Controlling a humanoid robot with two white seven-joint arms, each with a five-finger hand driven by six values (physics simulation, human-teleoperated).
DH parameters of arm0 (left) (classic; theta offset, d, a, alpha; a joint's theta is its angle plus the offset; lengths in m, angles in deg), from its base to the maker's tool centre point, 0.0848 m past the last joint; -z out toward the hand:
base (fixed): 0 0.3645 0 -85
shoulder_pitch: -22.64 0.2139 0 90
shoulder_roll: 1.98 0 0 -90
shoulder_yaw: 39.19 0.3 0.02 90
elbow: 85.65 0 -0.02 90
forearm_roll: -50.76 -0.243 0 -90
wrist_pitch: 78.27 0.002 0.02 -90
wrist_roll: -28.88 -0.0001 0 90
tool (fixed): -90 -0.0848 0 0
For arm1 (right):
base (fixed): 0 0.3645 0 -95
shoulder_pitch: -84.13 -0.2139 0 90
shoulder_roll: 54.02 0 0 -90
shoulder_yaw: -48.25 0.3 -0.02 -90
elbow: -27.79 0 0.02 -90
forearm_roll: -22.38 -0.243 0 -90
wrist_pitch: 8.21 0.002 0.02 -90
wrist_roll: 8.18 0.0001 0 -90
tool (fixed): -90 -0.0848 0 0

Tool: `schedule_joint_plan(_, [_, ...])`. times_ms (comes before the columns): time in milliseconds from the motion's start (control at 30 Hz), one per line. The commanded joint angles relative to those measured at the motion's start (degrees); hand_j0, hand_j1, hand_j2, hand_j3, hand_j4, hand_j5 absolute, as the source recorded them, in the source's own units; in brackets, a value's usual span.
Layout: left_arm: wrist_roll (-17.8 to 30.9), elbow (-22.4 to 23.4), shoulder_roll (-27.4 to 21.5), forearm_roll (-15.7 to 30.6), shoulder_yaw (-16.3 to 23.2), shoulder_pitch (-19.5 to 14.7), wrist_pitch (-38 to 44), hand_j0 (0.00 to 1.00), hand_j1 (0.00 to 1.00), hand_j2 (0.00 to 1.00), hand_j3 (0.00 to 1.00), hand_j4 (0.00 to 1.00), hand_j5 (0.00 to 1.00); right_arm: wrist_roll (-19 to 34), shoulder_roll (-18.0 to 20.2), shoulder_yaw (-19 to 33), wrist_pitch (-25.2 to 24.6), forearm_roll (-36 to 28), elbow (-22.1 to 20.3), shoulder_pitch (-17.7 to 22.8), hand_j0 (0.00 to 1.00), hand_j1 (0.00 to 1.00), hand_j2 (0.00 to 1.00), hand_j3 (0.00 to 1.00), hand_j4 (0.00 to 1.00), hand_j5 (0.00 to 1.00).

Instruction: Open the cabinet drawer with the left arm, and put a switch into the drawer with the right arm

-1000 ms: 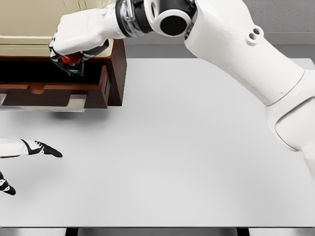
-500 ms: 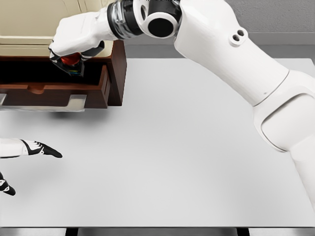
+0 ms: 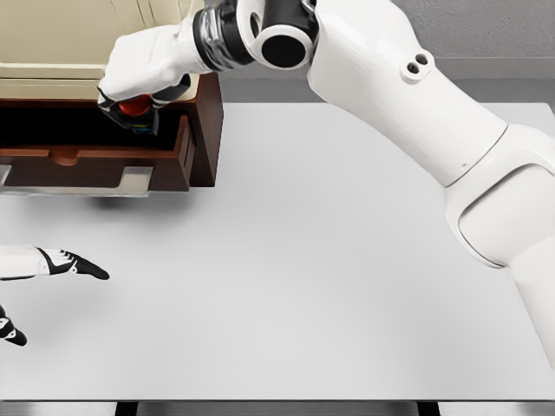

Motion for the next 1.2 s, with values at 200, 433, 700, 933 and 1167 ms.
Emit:
schedule_joint_plan(200, [0.00, 0.00, 0.05, 0.42, -0.07, 0.00, 0.11, 1.00, 1.00, 1.00, 1.00, 1.00, 1.00, -0.03, 0.03, 0.03, -0.17, 0.80, -1.19, 0.00, 1.00, 1.00, 1.00, 1.00, 1.00, 1.00])
schedule_joint_plan(433, [0.00, 0.00, 0.05, 0.42, -0.07, 0.00, 0.11, 1.00, 1.00, 1.00, 1.00, 1.00, 1.00, -0.03, 4.32, 0.64, -0.17, 0.54, -19.09, 1.66, 1.00, 1.00, 1.00, 1.00, 1.00, 1.00])
schedule_joint_plan(700, [0.00, -0.09, 1.01, 0.95, -0.24, -0.08, 0.11, 1.00, 1.00, 1.00, 1.00, 1.00, 1.00, -0.03, 33.94, 10.84, -0.17, -3.50, -42.41, 13.53, 1.00, 1.00, 1.00, 1.00, 1.00, 1.00])
schedule_joint_plan(933, [0.00, -0.09, 11.21, 2.44, -1.21, -1.05, 0.11, 1.00, 1.00, 1.00, 1.00, 1.00, 1.00, -0.03, 45.99, 17.43, -0.17, -5.44, -43.02, 30.94, 1.00, 1.00, 1.00, 1.00, 1.00, 1.00])
schedule_joint_plan(1167, [0.00, 0.00, 11.21, 4.64, -1.30, -0.96, 0.11, 1.00, 1.00, 1.00, 1.00, 1.00, 1.00, -0.03, 48.80, 17.78, -0.17, -5.35, -42.23, 34.19, 1.00, 1.00, 1.00, 1.00, 1.00, 1.00])
